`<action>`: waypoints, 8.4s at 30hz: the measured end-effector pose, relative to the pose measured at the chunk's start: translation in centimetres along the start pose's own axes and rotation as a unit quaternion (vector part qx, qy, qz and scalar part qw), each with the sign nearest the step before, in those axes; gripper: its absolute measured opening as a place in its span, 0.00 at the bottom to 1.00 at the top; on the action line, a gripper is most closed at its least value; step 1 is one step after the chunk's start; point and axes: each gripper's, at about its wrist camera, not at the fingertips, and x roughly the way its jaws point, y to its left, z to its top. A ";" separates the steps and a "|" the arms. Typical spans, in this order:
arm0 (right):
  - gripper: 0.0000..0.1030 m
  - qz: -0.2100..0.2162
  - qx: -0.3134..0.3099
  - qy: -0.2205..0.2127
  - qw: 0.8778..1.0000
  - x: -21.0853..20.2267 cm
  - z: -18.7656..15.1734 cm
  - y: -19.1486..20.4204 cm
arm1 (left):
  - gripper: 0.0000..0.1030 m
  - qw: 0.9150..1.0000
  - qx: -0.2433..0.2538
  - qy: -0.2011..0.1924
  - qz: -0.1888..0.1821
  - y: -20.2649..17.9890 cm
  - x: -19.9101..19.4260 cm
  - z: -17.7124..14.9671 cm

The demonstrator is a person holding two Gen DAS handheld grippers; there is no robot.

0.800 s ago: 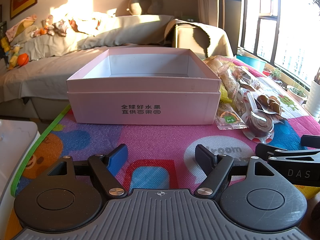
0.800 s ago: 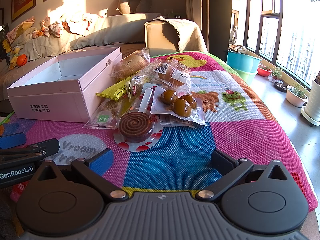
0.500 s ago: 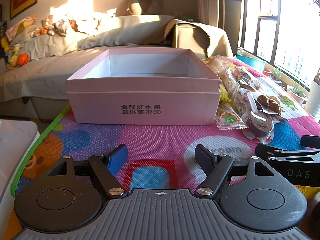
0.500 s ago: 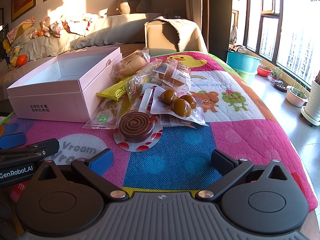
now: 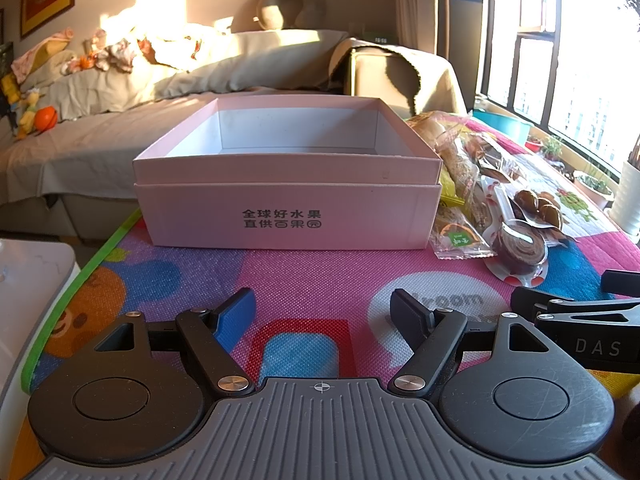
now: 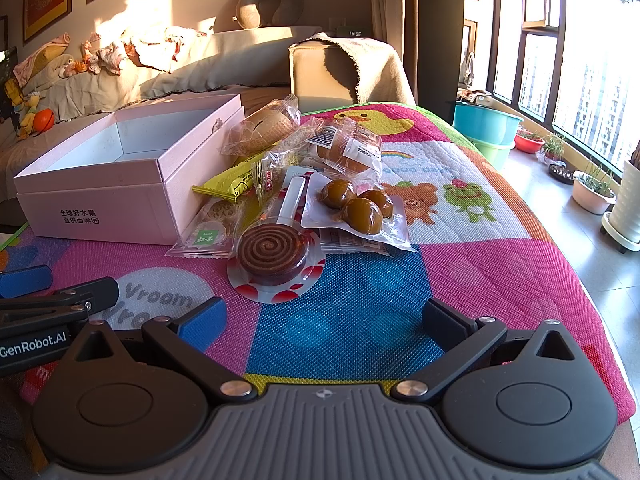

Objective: Organize objects

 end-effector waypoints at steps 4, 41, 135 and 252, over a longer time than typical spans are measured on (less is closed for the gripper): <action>1.00 0.000 0.000 0.000 1.000 0.0 0.0 0.0 | 0.78 1.000 0.000 0.000 0.000 0.0 0.0 0.0; 1.00 0.026 -0.021 0.072 0.997 0.1 1.6 -0.4 | 0.71 0.998 -0.020 -0.042 -0.040 4.3 -3.4 4.0; 0.53 0.036 0.025 0.134 0.990 -5.8 5.2 -6.5 | 0.10 0.999 -0.005 0.047 0.001 11.4 6.6 10.5; 0.52 0.140 -0.158 0.115 0.971 -3.3 2.1 5.5 | 0.11 0.999 -0.010 0.050 0.002 11.5 6.6 10.2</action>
